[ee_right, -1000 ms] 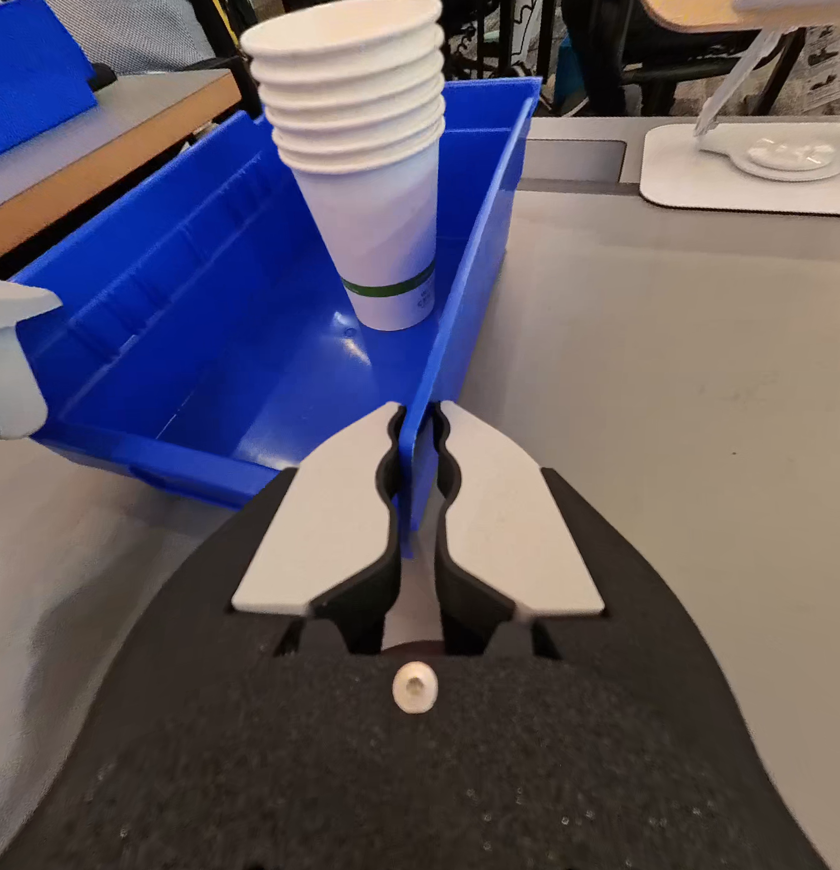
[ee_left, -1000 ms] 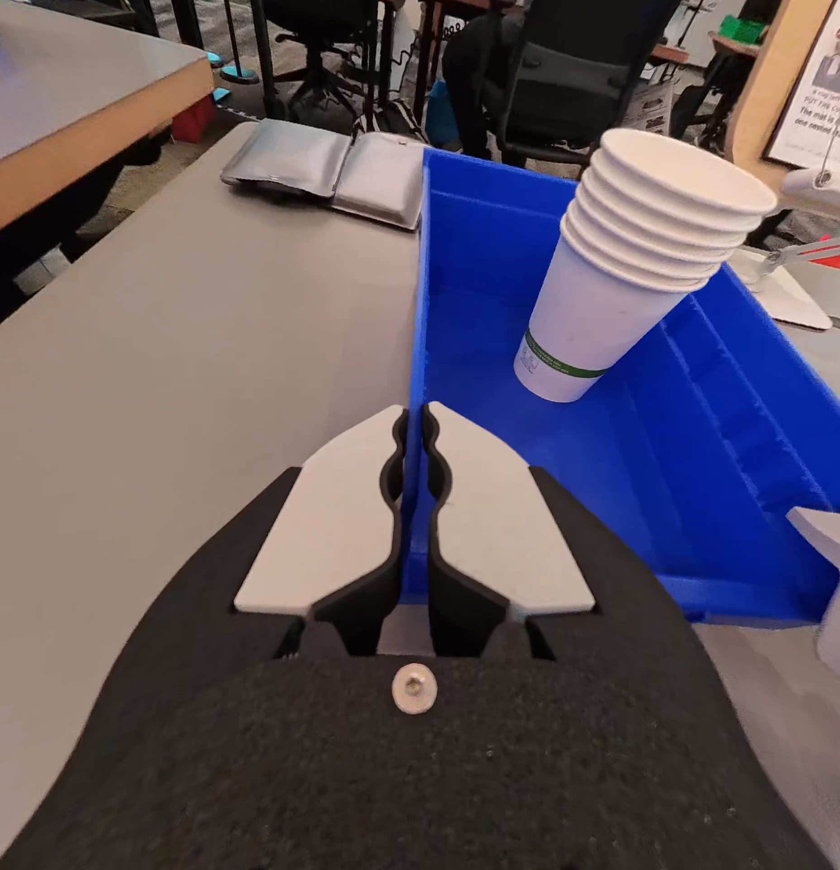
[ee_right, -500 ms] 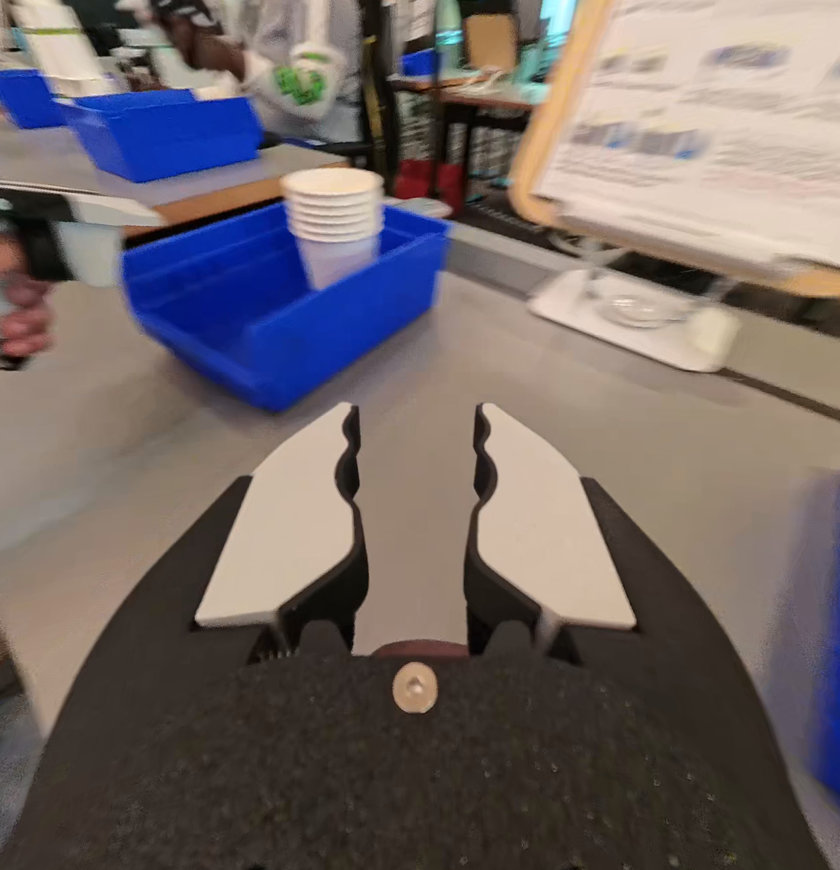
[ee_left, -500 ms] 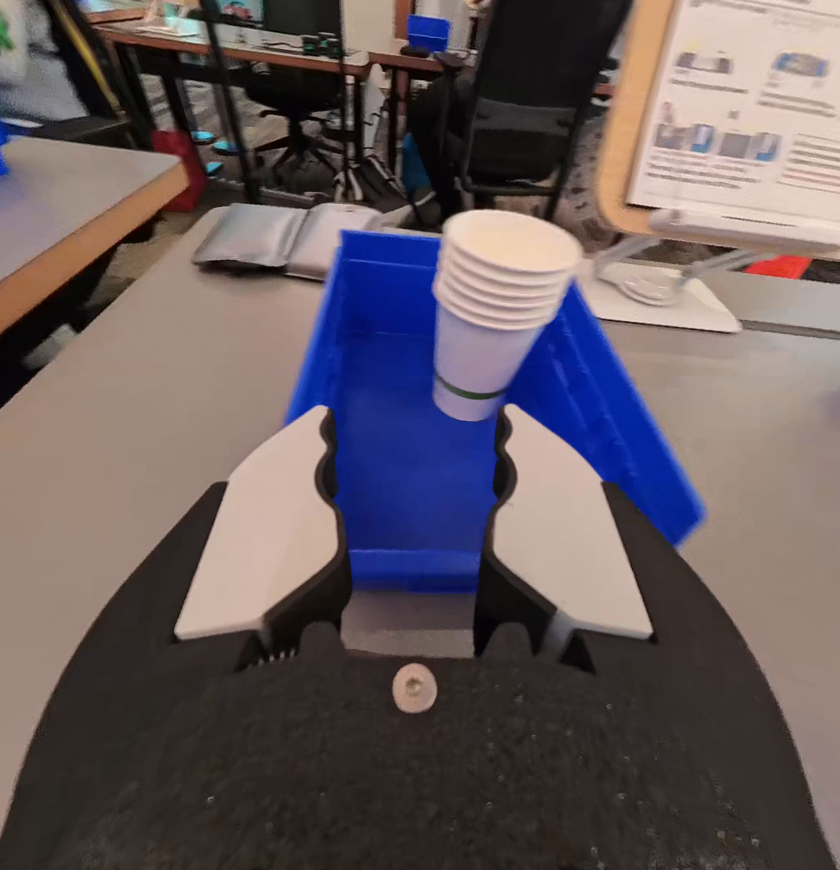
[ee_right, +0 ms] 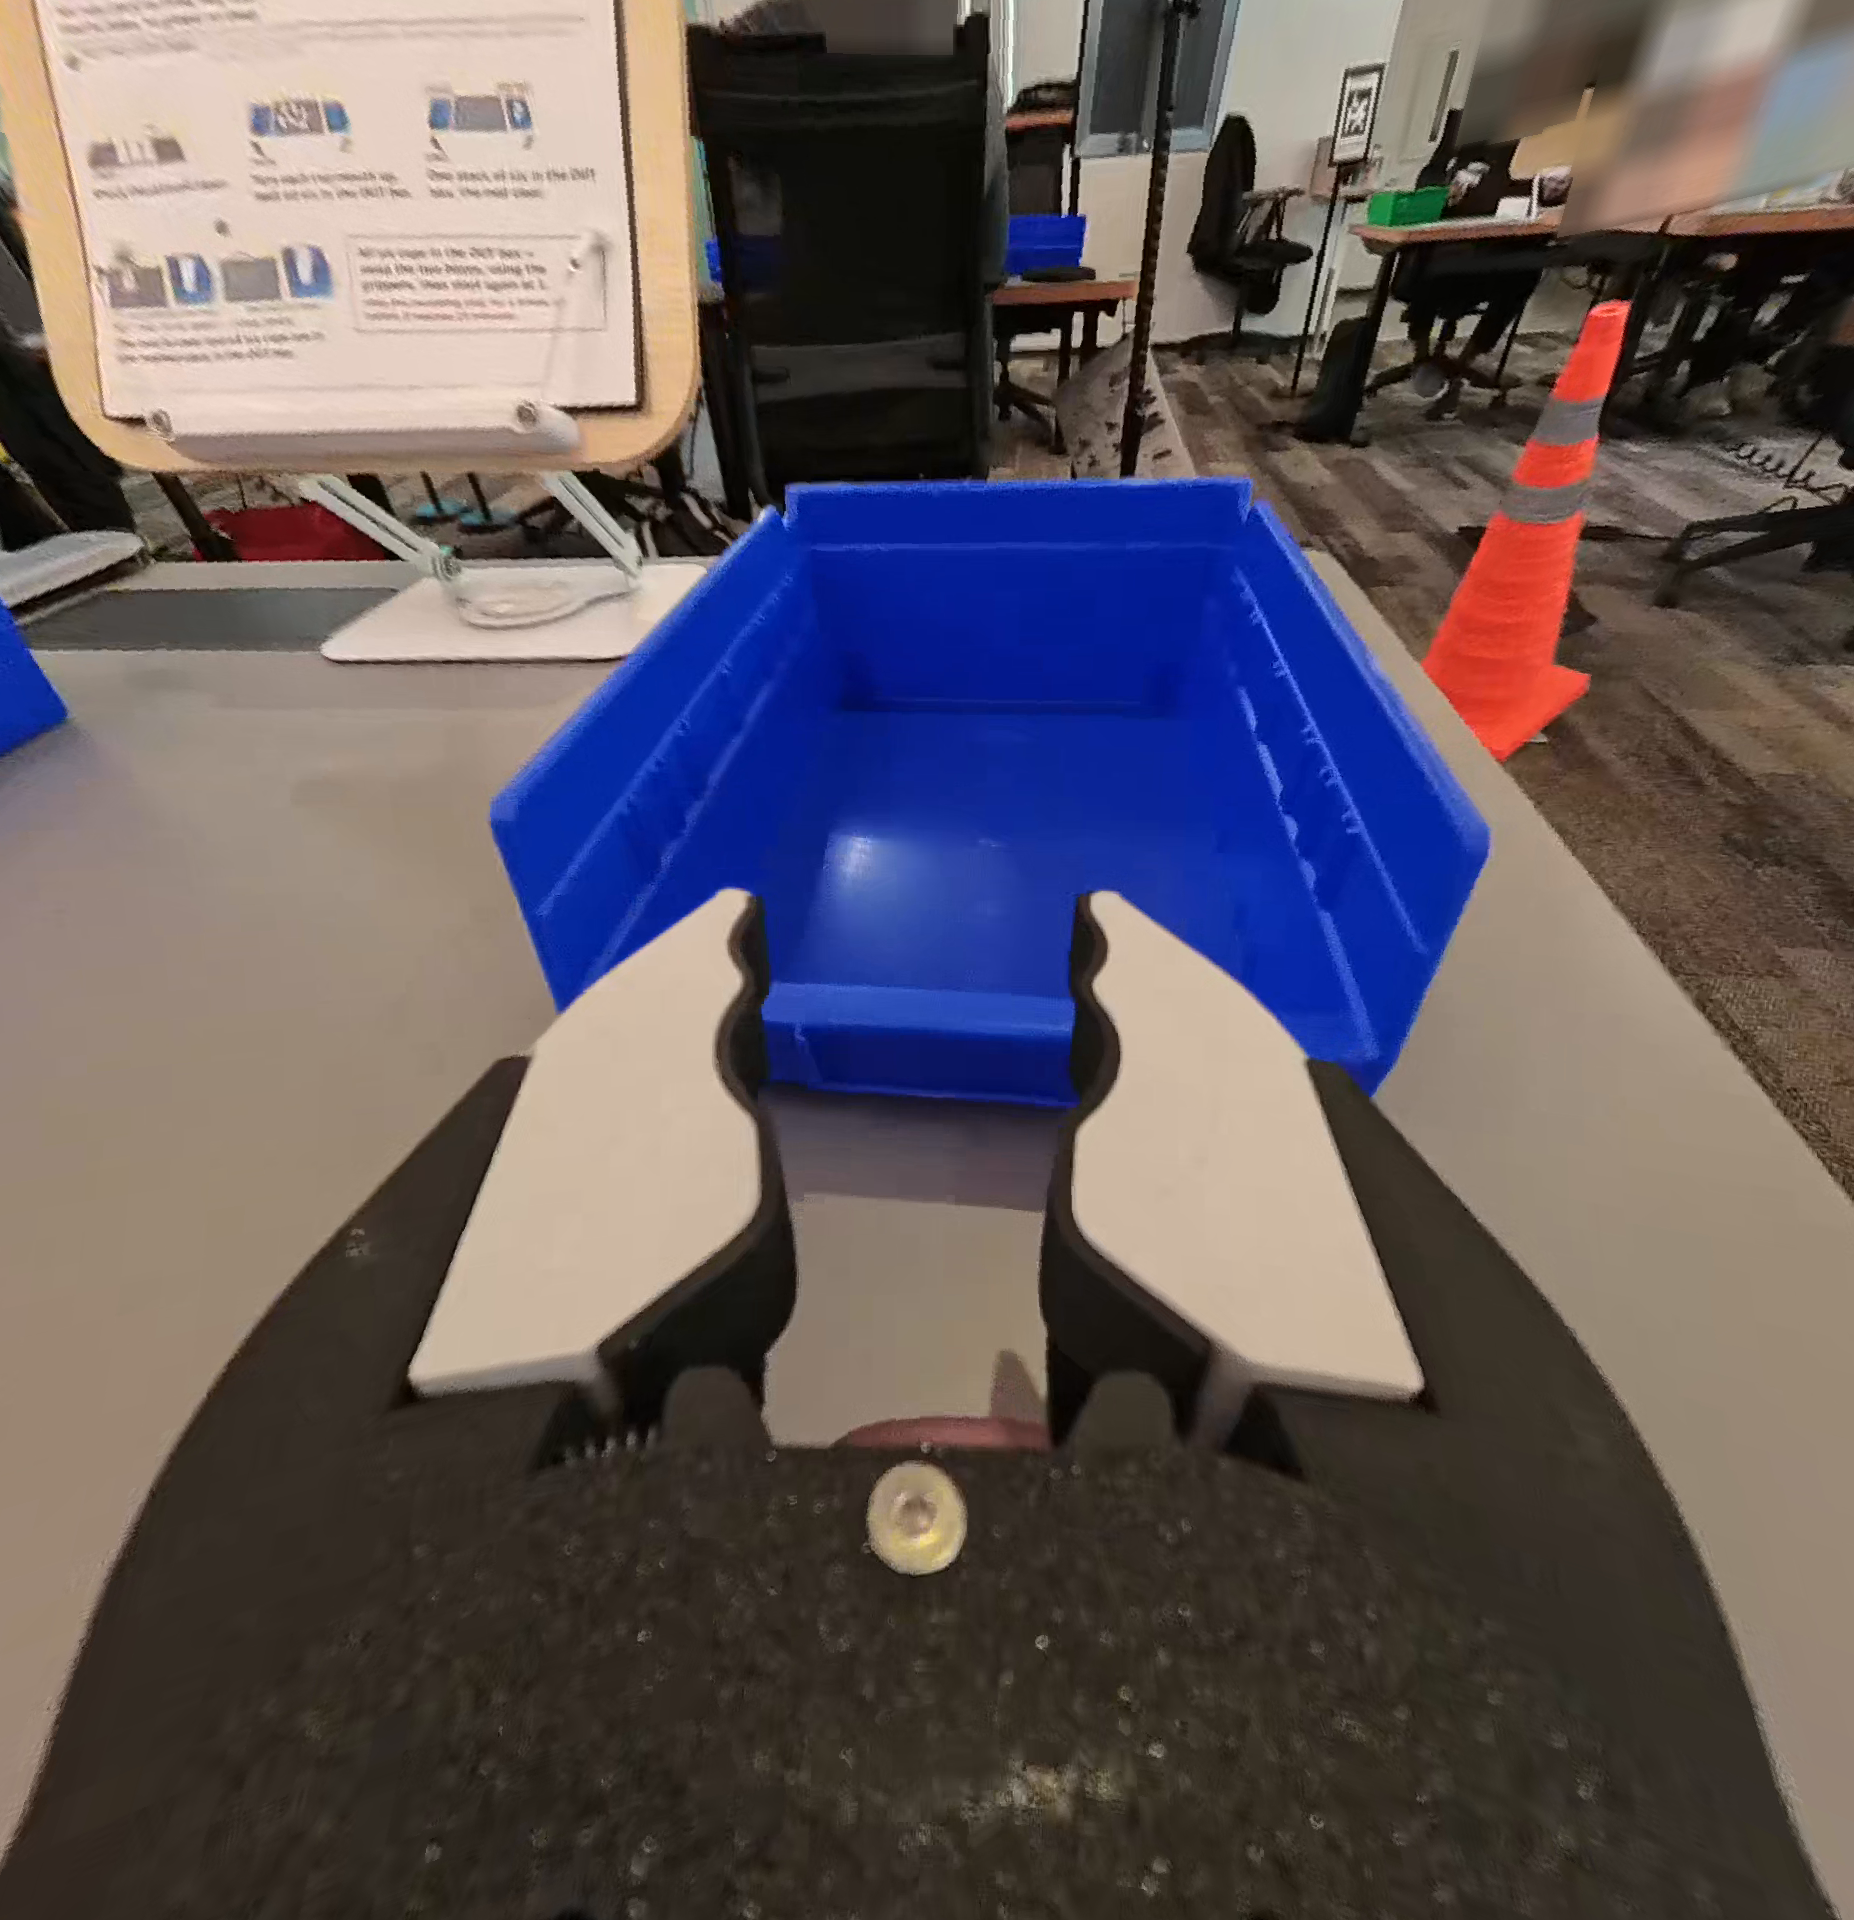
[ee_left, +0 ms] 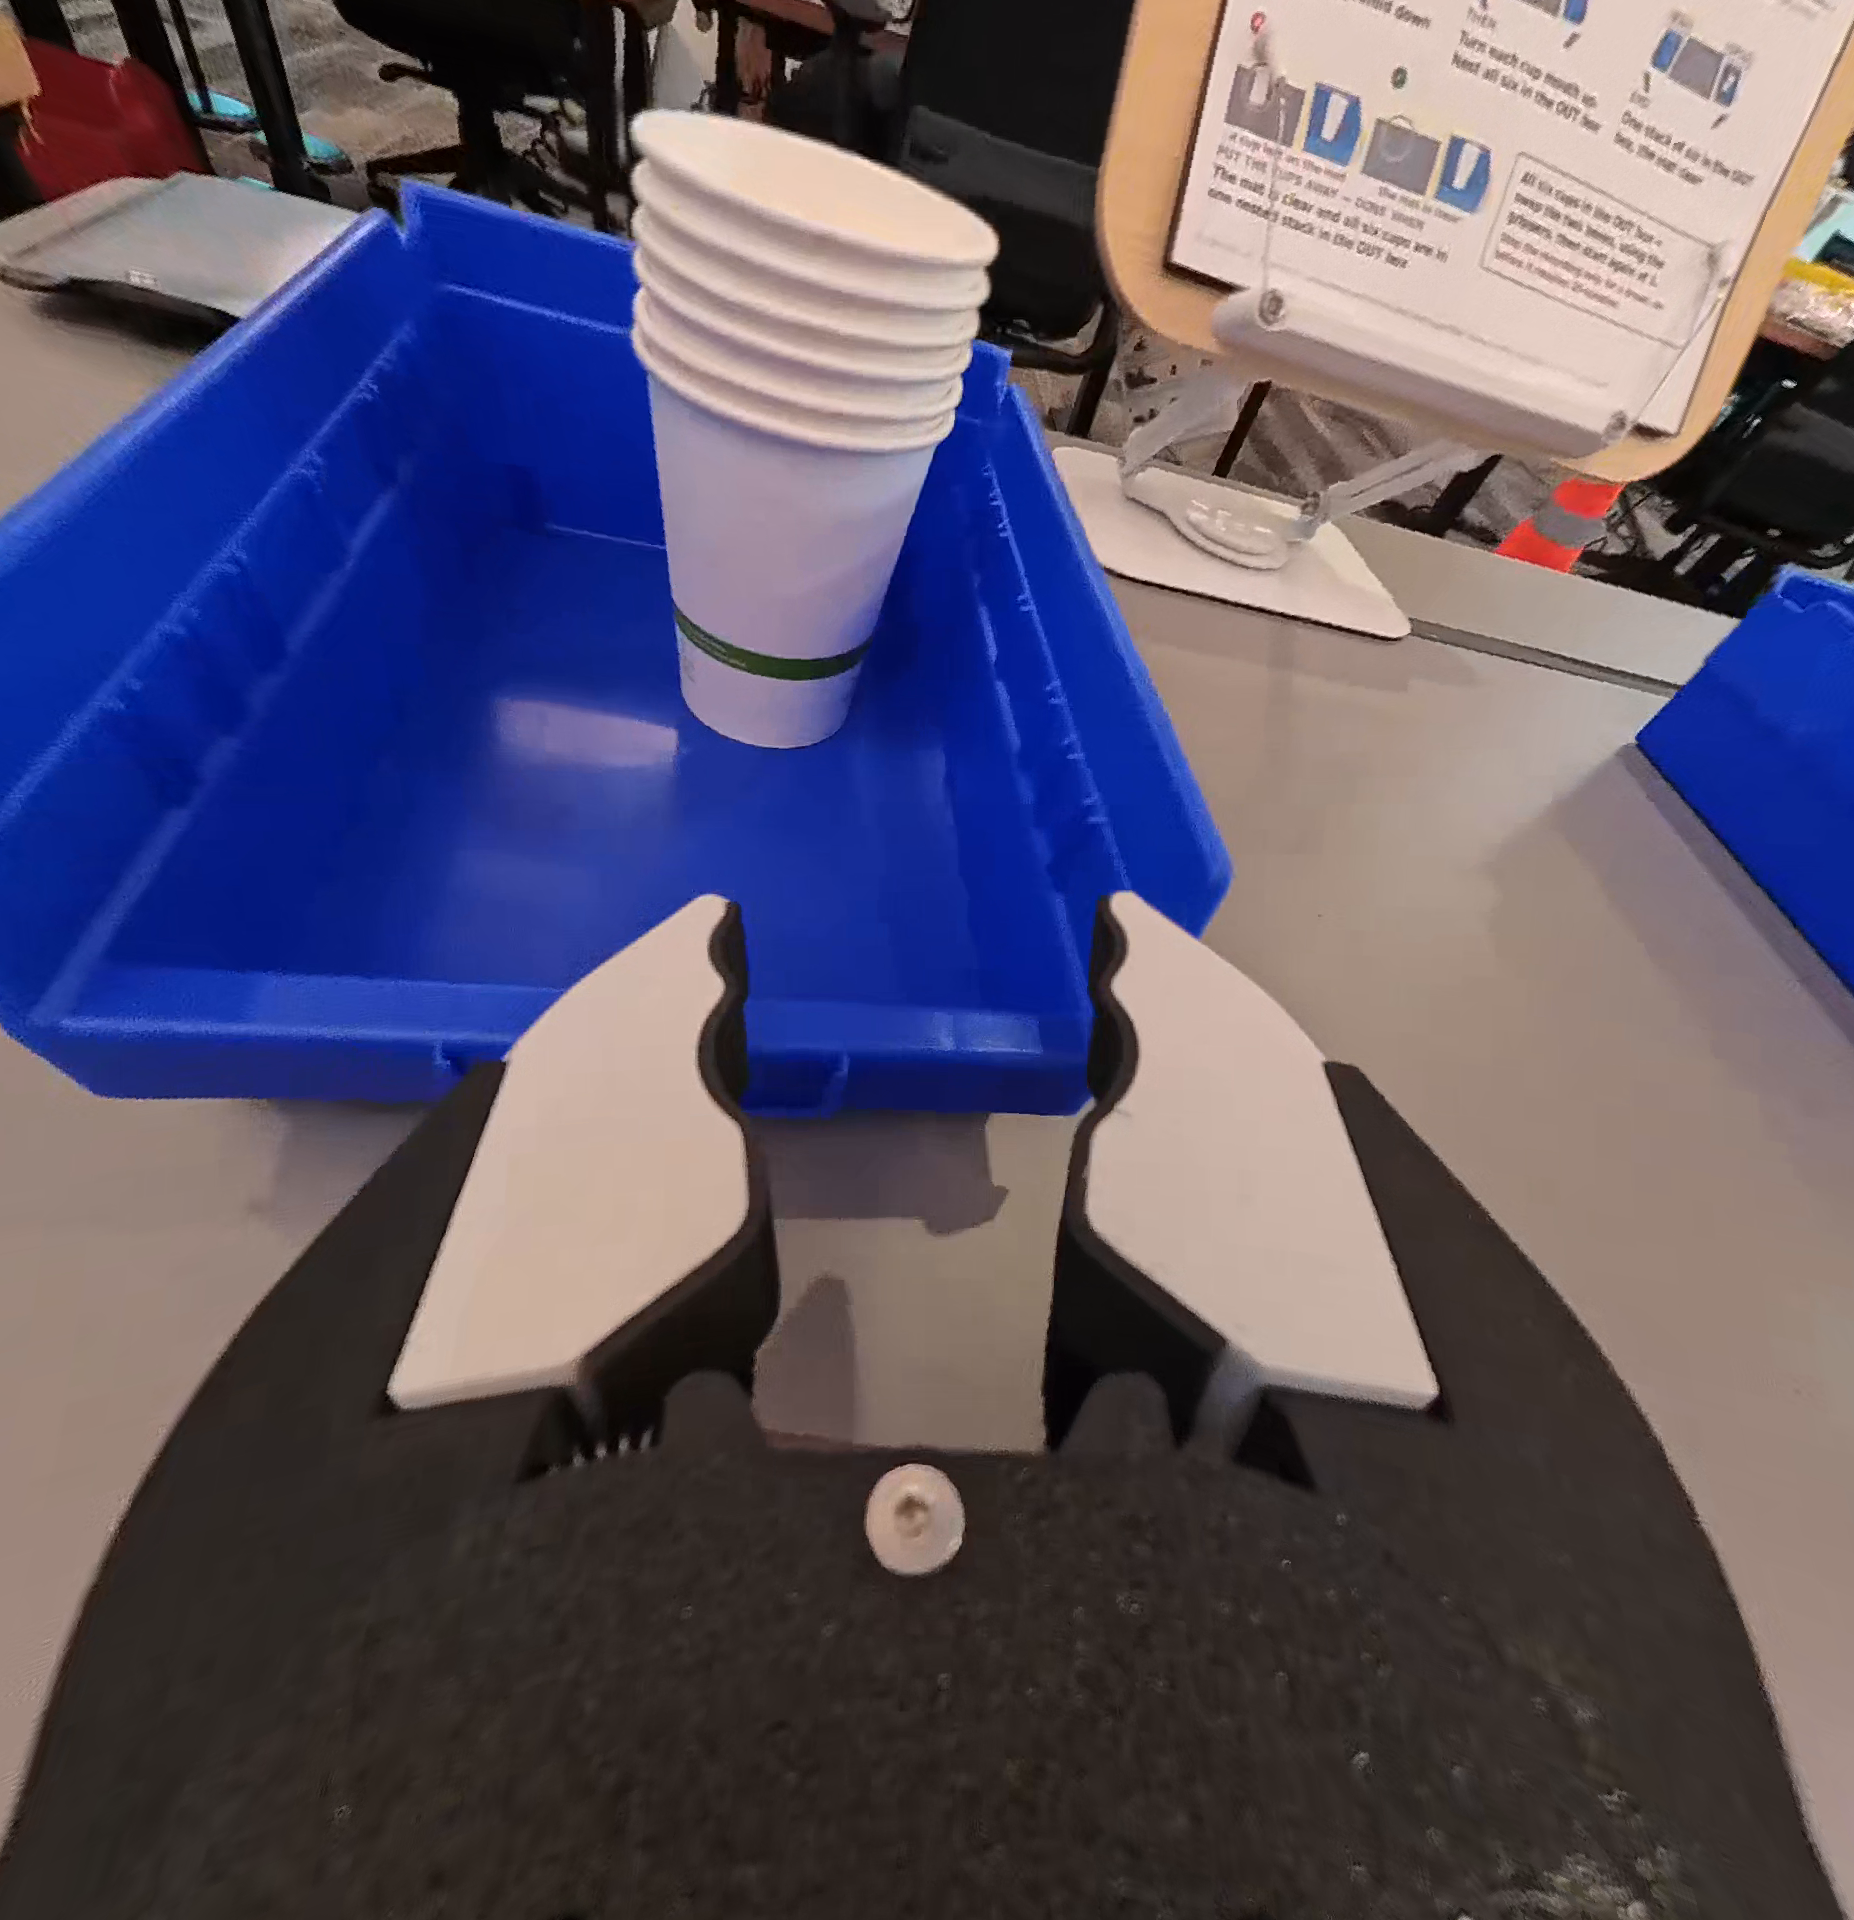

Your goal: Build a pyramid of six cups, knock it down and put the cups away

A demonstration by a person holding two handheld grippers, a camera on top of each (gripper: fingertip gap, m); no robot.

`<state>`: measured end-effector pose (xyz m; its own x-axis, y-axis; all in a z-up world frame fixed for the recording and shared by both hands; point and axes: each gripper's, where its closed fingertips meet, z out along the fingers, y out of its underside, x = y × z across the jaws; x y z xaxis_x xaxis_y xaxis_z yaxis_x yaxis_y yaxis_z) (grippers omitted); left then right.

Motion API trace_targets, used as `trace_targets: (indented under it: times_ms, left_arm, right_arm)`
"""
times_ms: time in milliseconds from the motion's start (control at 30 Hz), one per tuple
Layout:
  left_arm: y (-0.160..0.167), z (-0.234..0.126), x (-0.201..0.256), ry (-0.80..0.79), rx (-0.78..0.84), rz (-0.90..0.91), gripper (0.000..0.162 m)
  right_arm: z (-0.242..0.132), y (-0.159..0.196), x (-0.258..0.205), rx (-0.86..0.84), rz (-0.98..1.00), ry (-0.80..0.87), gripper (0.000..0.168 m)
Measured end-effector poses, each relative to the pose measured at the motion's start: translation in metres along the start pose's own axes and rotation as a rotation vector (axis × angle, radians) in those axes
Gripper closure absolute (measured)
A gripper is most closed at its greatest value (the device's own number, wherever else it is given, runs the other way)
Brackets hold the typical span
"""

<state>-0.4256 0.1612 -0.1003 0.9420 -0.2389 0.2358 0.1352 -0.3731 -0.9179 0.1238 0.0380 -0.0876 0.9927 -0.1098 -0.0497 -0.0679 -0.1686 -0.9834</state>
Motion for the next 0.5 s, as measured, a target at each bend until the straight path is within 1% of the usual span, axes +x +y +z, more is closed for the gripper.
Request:
trace_targets:
  times_ms: [100,233,367,500]
  left_arm:
    - [-0.003,0.003,-0.010,-0.018,0.010,0.044,0.099]
    - [-0.001,0.008,-0.011,-0.038,-0.010,0.146,0.100]
    - [0.004,0.005,0.000,-0.010,-0.026,0.163,0.100]
    - [0.008,-0.005,-0.002,-0.024,-0.038,0.205,0.100]
  right_arm:
    - [0.002,0.009,-0.001,-0.047,-0.020,-0.009,0.114]
    - [-0.006,0.012,0.004,-0.064,-0.072,0.028,0.115]
    - [-0.016,0.025,0.008,-0.098,-0.049,0.039,0.116]
    - [-0.030,0.031,0.005,-0.102,0.001,0.026,0.117]
